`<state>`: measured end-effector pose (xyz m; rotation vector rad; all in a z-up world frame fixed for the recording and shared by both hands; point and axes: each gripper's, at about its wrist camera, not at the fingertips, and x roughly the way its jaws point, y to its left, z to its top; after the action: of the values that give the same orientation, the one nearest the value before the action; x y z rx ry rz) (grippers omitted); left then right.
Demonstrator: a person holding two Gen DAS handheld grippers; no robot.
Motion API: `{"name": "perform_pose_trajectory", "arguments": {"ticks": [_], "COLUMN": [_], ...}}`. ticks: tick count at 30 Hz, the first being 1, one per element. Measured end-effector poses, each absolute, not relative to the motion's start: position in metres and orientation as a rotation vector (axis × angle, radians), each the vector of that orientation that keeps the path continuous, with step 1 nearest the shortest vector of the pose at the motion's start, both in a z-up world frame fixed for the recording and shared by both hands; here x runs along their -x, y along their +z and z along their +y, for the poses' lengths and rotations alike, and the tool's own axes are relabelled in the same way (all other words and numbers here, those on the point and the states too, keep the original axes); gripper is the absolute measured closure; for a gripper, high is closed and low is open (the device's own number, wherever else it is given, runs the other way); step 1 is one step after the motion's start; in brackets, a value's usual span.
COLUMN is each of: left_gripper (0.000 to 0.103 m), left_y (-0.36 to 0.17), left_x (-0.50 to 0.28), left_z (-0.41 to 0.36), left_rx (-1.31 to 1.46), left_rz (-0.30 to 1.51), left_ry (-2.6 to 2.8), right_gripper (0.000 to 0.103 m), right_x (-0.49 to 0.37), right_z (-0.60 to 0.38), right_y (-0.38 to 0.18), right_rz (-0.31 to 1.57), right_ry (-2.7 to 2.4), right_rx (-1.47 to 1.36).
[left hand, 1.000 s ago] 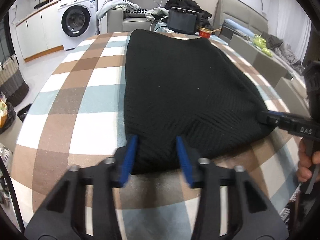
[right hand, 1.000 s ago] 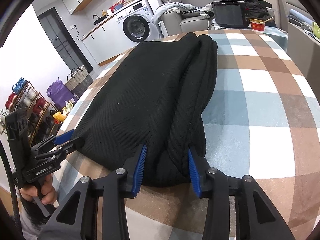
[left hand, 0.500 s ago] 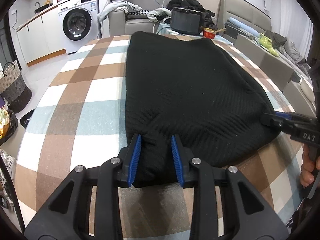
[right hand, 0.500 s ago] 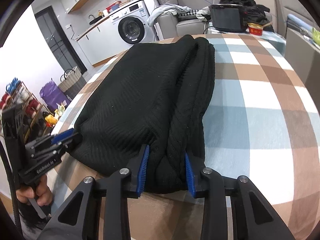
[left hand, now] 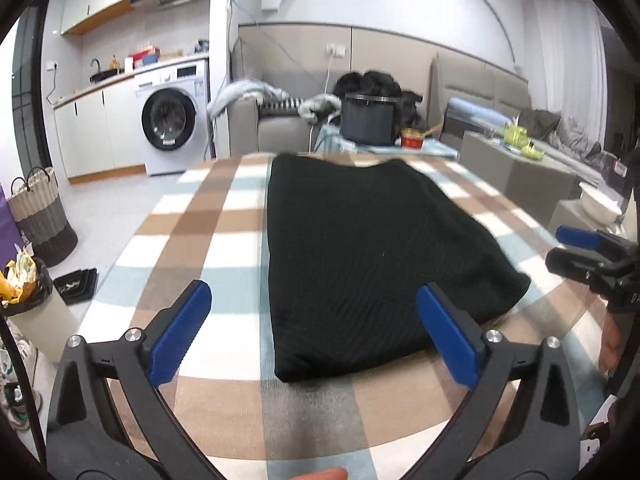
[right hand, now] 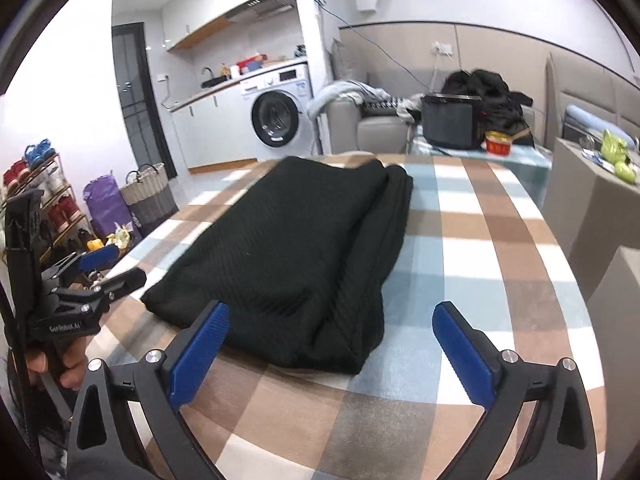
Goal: Fold small clothes
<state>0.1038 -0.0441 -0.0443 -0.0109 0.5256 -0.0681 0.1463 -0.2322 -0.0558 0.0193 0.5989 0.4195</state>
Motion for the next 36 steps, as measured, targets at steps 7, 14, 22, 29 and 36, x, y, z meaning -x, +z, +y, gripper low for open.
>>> {"name": "perform_pose_trajectory", "arguments": {"ticks": [7,14,22,29,36], "left_gripper": [0.001,0.001,0.001,0.001,0.001], "left_y": [-0.039,-0.041,-0.041,-0.040,-0.040], "left_x": [-0.092,-0.086,-0.087,-0.085,-0.082], "left_z": [-0.040,-0.038,-0.039,-0.046,-0.049], "left_rx": [0.029,0.040,0.046,0.020,0.012], "left_rz": [0.475,0.440,0.442,0.428,0.419], "left_ry": [-0.063,-0.055,-0.059,-0.071,-0.074], "right_gripper": [0.000,0.000,0.000,0.000,0.000], "right_x": [-0.130,-0.118,-0.118,-0.115,-0.114], "right_z": [-0.223,-0.216,-0.220,-0.216,-0.216], "right_y": [-0.044,-0.048,-0.050,-0.049,-0.050], "right_rz": [0.502,0.439,0.407,0.388,0.382], "right_ry": [0.462,0.461,0.481,0.482,0.484], "right_rx": [-0.013,0.001,-0.030,-0.010,-0.004]}}
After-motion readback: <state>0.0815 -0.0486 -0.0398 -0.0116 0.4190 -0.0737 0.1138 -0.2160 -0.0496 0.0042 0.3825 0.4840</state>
